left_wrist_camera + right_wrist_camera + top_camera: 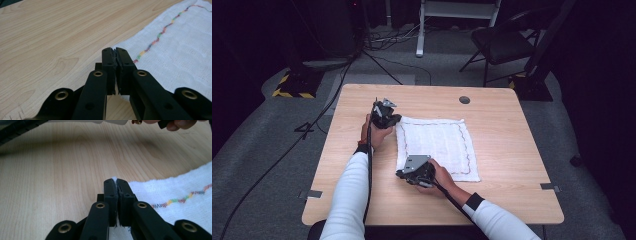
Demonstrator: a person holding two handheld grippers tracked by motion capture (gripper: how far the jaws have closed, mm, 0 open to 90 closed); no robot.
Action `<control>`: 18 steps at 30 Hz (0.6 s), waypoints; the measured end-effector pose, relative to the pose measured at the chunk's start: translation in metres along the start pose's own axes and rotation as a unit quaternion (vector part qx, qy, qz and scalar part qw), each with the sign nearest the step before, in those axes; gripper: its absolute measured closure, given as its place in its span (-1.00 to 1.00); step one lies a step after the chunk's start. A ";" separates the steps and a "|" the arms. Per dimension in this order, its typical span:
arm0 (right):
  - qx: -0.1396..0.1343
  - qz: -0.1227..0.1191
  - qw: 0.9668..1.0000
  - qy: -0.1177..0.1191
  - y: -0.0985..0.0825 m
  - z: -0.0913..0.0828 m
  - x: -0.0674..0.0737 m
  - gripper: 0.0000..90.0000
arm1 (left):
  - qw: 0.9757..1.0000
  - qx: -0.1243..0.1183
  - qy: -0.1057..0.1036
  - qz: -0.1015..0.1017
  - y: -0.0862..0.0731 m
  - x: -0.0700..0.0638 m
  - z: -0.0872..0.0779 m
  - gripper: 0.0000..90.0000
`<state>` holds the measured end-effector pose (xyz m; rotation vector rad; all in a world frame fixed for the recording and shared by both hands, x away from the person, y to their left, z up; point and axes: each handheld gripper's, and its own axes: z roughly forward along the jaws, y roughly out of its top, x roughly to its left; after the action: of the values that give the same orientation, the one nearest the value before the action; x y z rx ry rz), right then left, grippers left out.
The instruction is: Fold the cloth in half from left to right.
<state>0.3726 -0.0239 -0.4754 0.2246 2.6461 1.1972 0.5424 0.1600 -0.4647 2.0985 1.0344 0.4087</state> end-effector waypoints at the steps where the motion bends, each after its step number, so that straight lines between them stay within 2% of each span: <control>1: -0.002 -0.001 1.000 0.002 0.002 0.000 0.000 0.95 | 1.000 -0.002 0.001 0.000 0.000 0.000 -0.002 0.92; 4: -0.003 -0.007 1.000 0.005 0.009 0.002 0.001 0.95 | 1.000 -0.002 0.008 0.005 -0.002 0.003 -0.009 0.92; 8: -0.007 -0.013 1.000 0.005 0.015 0.005 0.006 0.95 | 1.000 -0.007 0.011 -0.006 -0.005 0.008 -0.017 0.92; 10: -0.007 -0.014 1.000 0.006 0.016 0.005 0.007 0.95 | 1.000 -0.004 0.014 -0.003 -0.005 0.009 -0.020 0.92; 18: -0.011 -0.014 1.000 0.004 0.021 0.006 0.009 0.95 | 1.000 -0.008 0.018 0.001 -0.004 0.007 -0.023 0.92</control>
<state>0.3665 -0.0040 -0.4648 0.1802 2.6327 1.2195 0.5317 0.1781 -0.4527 2.0863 1.0461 0.4564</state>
